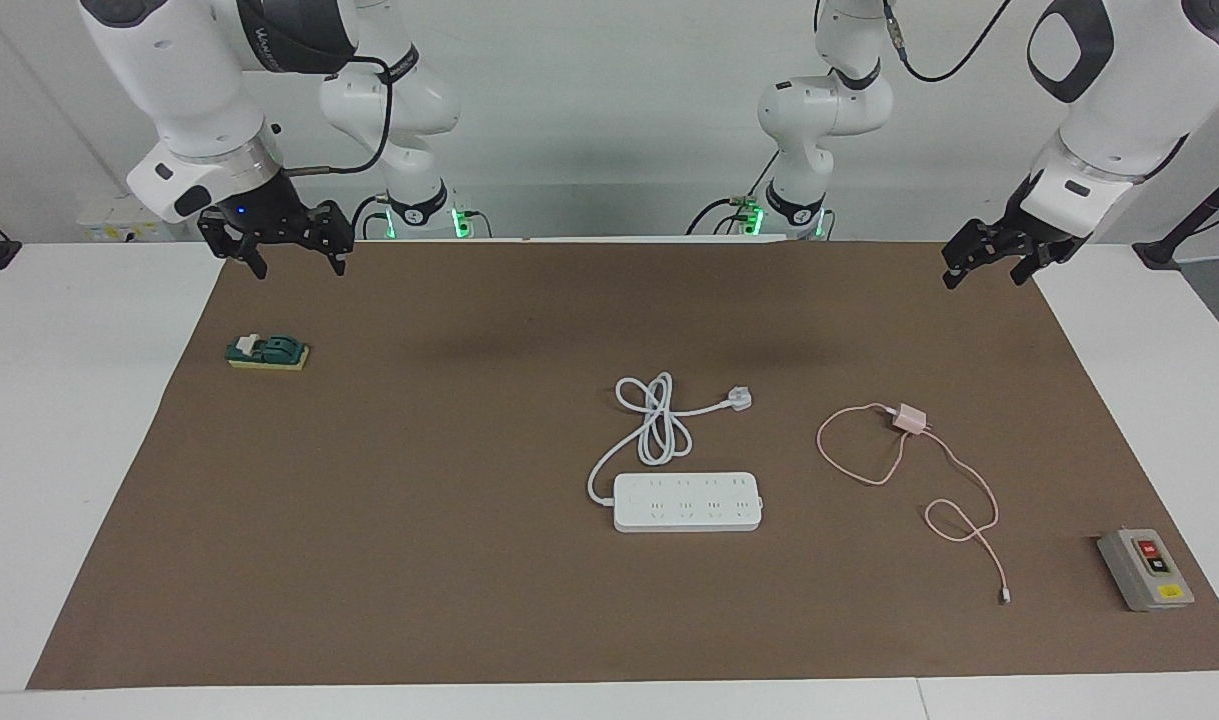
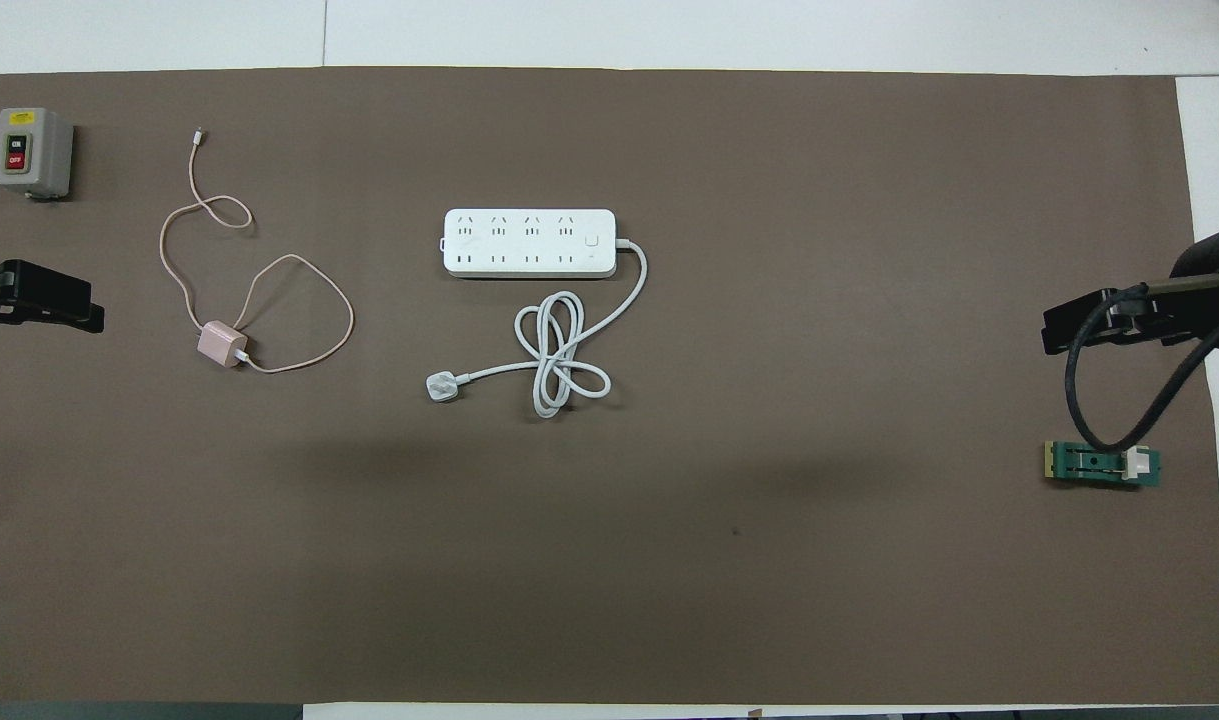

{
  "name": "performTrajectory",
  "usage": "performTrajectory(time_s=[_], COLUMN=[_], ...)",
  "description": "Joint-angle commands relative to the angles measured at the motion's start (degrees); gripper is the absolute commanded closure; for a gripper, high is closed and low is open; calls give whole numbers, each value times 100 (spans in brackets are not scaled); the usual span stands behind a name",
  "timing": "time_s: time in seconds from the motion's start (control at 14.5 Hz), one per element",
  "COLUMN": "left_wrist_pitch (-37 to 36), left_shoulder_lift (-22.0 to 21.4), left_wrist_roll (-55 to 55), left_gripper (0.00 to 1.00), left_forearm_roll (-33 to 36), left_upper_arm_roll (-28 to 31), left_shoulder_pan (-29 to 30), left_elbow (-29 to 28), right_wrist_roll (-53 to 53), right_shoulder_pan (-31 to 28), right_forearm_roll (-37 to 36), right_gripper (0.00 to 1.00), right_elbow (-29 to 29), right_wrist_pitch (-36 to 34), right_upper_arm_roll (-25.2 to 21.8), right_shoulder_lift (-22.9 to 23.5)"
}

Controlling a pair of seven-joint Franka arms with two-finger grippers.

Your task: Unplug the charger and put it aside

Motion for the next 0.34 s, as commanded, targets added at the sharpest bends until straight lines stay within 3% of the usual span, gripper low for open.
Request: performTrajectory(time_s=[0.0,0.28], left_wrist_pitch=[-64,-21], left_shoulder_lift=[36,54], left_wrist_roll=[75,84], left_gripper=[0,0], left_forearm_roll=[124,116], left_upper_arm_roll=[62,62], left_shoulder_pan=[-88,-97], left_elbow=[104,156], right_wrist_roll=[165,173], right_shoulder_pan=[-73,-65], right_forearm_roll=[118,118], right_gripper=[0,0], right_elbow=[-22,-22], right_wrist_pitch=[-14,-14], right_upper_arm_roll=[46,46], right_shoulder_lift=[-31,-39])
